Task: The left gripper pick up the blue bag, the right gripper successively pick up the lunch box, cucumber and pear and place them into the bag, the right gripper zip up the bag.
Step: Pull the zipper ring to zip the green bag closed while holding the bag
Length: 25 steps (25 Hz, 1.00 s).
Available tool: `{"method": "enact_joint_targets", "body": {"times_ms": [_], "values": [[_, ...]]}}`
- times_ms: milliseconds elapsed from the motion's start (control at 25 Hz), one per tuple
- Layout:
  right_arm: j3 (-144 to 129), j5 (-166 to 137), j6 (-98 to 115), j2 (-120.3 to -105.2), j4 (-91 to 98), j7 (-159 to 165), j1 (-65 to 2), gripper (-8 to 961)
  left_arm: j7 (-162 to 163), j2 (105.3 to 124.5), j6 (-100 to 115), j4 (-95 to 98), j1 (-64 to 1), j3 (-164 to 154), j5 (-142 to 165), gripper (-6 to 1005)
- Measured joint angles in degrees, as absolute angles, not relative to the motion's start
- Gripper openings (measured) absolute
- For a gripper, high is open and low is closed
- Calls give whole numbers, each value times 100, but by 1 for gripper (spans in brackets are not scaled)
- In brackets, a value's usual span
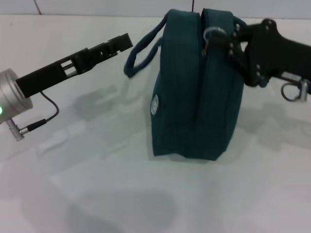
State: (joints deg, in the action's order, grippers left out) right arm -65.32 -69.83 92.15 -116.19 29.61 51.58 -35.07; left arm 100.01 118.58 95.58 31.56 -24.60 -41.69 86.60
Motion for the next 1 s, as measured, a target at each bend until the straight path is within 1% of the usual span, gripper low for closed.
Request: {"method": "enact_joint_targets", "body": {"times_ms": [160, 440, 1000], "values": [[-7063, -6549, 8842, -11607, 2957, 5168, -3625, 22, 9937, 11860, 9582, 3156, -2336, -4146, 8616, 811], [-7323, -6512, 8682, -11617, 2782, 5121, -3625, 24, 9935, 11842, 9638, 3156, -2243, -4210, 8913, 809], [-7919, -6234, 8441, -11619, 2734, 5001, -4001, 29, 9906, 11902, 9835, 3160, -2247, -4210, 9574, 806]]}}
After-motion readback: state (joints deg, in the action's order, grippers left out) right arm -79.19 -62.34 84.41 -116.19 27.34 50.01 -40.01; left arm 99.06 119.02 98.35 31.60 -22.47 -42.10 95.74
